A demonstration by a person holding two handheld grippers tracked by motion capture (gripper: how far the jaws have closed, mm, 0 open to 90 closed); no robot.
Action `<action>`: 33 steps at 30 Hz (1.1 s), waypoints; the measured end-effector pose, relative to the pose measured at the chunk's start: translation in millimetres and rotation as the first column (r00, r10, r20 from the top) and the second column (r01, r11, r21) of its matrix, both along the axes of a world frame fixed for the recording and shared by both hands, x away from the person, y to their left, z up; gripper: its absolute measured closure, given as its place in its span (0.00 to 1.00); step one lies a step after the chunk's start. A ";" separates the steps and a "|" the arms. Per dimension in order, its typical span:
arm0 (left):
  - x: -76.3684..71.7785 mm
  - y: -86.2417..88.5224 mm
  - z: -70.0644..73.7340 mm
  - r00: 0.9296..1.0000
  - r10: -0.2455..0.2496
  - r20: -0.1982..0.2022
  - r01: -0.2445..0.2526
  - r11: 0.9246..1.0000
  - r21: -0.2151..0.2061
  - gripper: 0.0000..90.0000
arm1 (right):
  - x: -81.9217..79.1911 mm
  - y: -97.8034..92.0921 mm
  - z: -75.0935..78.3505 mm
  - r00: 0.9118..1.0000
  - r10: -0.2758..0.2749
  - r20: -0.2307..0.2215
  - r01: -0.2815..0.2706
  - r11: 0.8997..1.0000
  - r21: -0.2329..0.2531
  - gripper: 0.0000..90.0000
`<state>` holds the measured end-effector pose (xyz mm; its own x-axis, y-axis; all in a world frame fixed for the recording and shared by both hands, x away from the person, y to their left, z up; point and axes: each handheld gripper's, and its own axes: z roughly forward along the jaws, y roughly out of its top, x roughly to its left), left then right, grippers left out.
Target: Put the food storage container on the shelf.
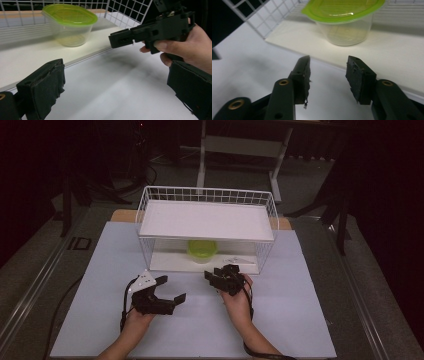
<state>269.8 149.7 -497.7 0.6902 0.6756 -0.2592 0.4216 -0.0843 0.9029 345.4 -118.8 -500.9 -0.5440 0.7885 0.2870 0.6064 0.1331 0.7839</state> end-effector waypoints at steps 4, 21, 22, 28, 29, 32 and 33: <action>-0.7 -3.1 1.4 1.000 -0.027 -0.001 0.027 1.000 -0.013 0.03 | -10.1 -4.1 3.1 0.999 0.035 0.002 -0.035 0.999 0.012 0.47; -25.8 -5.6 14.4 0.991 -0.134 0.007 0.134 0.990 -0.041 0.03 | -45.9 -20.7 19.0 0.975 0.186 0.122 -0.186 0.982 -0.012 0.20; -28.0 -3.7 15.3 0.990 -0.143 0.011 0.144 0.989 -0.036 0.03 | -49.7 -22.2 20.1 0.972 0.194 0.130 -0.193 0.981 -0.015 0.20; -37.0 13.2 18.0 0.986 -0.163 0.019 0.163 0.986 -0.016 0.03 | -62.5 -34.8 24.7 0.963 0.218 0.159 -0.219 0.976 -0.010 0.20; -38.3 16.5 18.3 0.987 -0.158 0.022 0.159 0.987 -0.022 0.03 | -64.0 -37.0 25.2 0.962 0.220 0.164 -0.220 0.975 -0.019 0.20; -41.0 25.2 18.6 0.989 -0.149 0.025 0.149 0.989 -0.015 0.03 | -68.1 -44.0 26.2 0.959 0.224 0.172 -0.224 0.974 -0.019 0.19; -42.0 28.8 18.6 0.989 -0.143 0.024 0.144 0.989 -0.016 0.03 | -69.0 -45.6 26.3 0.959 0.223 0.175 -0.222 0.975 -0.023 0.19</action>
